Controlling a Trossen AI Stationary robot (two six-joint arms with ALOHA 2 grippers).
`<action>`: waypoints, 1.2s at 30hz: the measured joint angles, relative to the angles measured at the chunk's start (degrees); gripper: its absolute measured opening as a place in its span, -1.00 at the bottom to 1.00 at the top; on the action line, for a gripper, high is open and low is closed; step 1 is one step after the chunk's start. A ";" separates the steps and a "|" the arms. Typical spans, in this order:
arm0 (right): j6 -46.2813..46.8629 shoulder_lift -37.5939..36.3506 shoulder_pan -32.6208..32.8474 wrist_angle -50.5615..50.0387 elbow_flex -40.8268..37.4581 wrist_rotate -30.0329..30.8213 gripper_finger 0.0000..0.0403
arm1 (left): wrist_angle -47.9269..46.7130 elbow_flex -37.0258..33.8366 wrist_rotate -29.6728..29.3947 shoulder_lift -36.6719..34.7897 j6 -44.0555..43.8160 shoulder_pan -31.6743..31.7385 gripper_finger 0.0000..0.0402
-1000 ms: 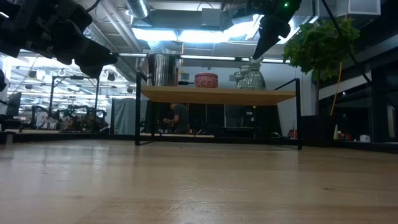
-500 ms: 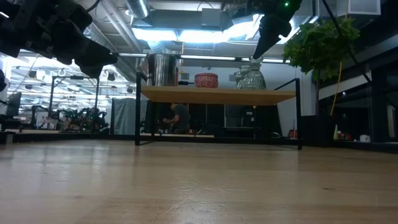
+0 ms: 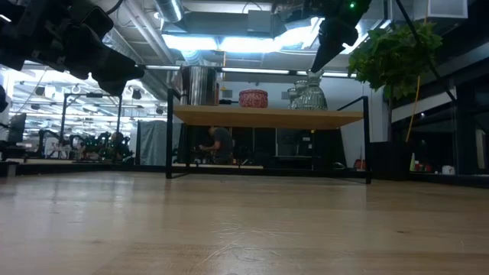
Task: Pick & Place candle stick holders
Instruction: Put the green glass candle holder on the shelf aligned with the other green glass candle holders, then return to Home Position
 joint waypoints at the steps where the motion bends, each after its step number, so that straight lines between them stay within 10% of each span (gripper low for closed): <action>1: 0.02 -0.02 0.00 0.00 0.00 0.00 -0.90 | -0.01 0.00 0.00 0.00 0.01 -0.01 -0.37; 36: 2.53 -5.97 2.16 3.40 -0.04 -8.99 -0.67 | 0.00 0.00 0.00 0.00 0.01 -0.02 -0.37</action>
